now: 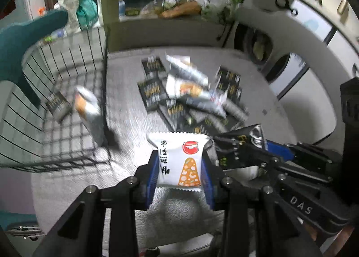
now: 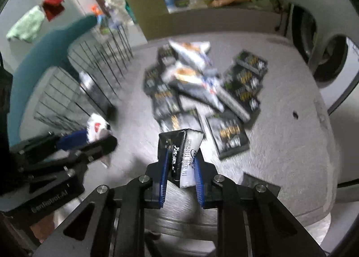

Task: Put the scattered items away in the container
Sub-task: 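Carry both items over the basket and open both grippers to release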

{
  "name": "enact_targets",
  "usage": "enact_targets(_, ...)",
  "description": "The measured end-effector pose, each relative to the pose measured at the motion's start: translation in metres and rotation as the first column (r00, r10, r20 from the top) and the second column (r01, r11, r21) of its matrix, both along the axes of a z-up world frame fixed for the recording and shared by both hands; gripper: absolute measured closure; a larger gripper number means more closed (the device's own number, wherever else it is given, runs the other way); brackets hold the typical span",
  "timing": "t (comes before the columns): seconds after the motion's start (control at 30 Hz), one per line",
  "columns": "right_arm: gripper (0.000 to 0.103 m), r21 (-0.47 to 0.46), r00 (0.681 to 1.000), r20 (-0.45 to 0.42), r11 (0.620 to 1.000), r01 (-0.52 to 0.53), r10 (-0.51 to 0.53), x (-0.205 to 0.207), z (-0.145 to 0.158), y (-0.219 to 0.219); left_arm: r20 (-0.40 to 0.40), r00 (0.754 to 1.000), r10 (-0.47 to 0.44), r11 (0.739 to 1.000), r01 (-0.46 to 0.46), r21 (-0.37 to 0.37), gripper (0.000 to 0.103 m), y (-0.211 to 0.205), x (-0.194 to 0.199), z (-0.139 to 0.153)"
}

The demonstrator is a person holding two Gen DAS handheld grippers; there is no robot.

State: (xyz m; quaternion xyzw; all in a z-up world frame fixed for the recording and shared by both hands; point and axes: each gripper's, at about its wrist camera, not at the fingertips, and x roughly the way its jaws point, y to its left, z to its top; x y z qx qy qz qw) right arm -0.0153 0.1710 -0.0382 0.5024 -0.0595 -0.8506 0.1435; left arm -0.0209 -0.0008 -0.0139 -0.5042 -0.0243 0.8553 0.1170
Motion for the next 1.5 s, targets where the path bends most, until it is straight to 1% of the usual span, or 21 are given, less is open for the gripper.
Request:
enact_targets(0.1,0.081,-0.022,0.997,-0.068,1.000,-0.022,0.021,-0.009,0.034,-0.017,-0.045,0.999,0.031,1.000,-0.030,0.009,0.065,-0.019,-0.005,0.034)
enact_targets(0.23,0.081,-0.058,0.989,-0.125,0.995,-0.081,0.073,-0.026,0.069,-0.048,-0.103,0.988,0.117,0.993,-0.119,-0.014,0.065,-0.069,-0.024,0.072)
enact_targets(0.27,0.081,-0.060,0.987,-0.137,0.994,-0.095,0.086,-0.030,0.076,-0.058,-0.114,0.983,0.143,0.989,-0.148,-0.032,0.065,-0.084,-0.030,0.079)
enact_targets(0.33,0.081,-0.071,0.980,-0.152,0.988,-0.139,0.127,-0.045,0.089,-0.086,-0.114,0.975,0.189,0.978,-0.197,-0.063,0.065,-0.112,-0.043,0.082)
enact_targets(0.4,0.081,-0.068,0.973,-0.154,0.981,-0.182,0.170,-0.057,0.095,-0.116,-0.087,0.970,0.226,0.968,-0.234,-0.094,0.065,-0.138,-0.058,0.073)
enact_targets(0.47,0.081,-0.046,0.965,-0.144,0.973,-0.228,0.219,-0.070,0.092,-0.152,-0.044,0.966,0.253,0.959,-0.257,-0.122,0.065,-0.157,-0.069,0.058)
enact_targets(0.53,0.081,-0.006,0.961,-0.110,0.966,-0.257,0.255,-0.085,0.079,-0.185,0.013,0.963,0.269,0.955,-0.265,-0.135,0.065,-0.170,-0.079,0.040)
enact_targets(0.6,0.081,0.037,0.958,-0.071,0.961,-0.275,0.277,-0.096,0.060,-0.210,0.052,0.956,0.288,0.949,-0.278,-0.147,0.065,-0.178,-0.086,0.024)
enact_targets(0.7,0.080,0.075,0.961,-0.028,0.960,-0.271,0.274,-0.107,0.038,-0.226,0.095,0.947,0.307,0.942,-0.288,-0.173,0.065,-0.186,-0.091,0.004)
enact_targets(0.8,0.080,0.095,0.961,0.004,0.956,-0.277,0.278,-0.112,0.023,-0.233,0.131,0.941,0.312,0.938,-0.284,-0.200,0.065,-0.185,-0.091,-0.009)
enact_targets(0.83,0.077,0.110,0.960,0.011,0.953,-0.281,0.281,-0.113,0.019,-0.236,0.131,0.939,0.317,0.936,-0.287,-0.204,0.064,-0.184,-0.090,-0.009)
enact_targets(0.87,0.076,0.117,0.959,0.014,0.952,-0.282,0.282,-0.112,0.017,-0.236,0.127,0.938,0.323,0.933,-0.294,-0.206,0.063,-0.184,-0.090,-0.009)
enact_targets(0.93,0.074,0.097,0.960,0.007,0.956,-0.278,0.279,-0.112,0.018,-0.233,0.120,0.936,0.331,0.931,-0.303,-0.204,0.059,-0.183,-0.089,-0.007)
enact_targets(1.0,0.073,0.080,0.964,0.000,0.961,-0.266,0.267,-0.115,0.018,-0.228,0.117,0.934,0.339,0.929,-0.312,-0.200,0.050,-0.185,-0.088,-0.007)
enact_targets(1.13,0.071,0.060,0.965,-0.007,0.964,-0.261,0.261,-0.116,0.022,-0.220,0.101,0.938,0.330,0.931,-0.306,-0.200,0.044,-0.185,-0.090,-0.006)
enact_targets(1.2,0.071,0.049,0.966,-0.005,0.965,-0.257,0.258,-0.116,0.024,-0.218,0.098,0.939,0.329,0.931,-0.306,-0.198,0.044,-0.185,-0.092,-0.004)
enact_targets(1.37,0.071,0.014,0.968,-0.013,0.968,-0.250,0.250,-0.113,0.032,-0.208,0.082,0.944,0.320,0.939,-0.305,-0.160,0.044,-0.181,-0.087,0.007)
enact_targets(1.5,0.071,-0.027,0.977,-0.046,0.977,-0.210,0.209,-0.103,0.052,-0.180,0.032,0.959,0.281,0.953,-0.276,-0.122,0.044,-0.161,-0.076,0.031)
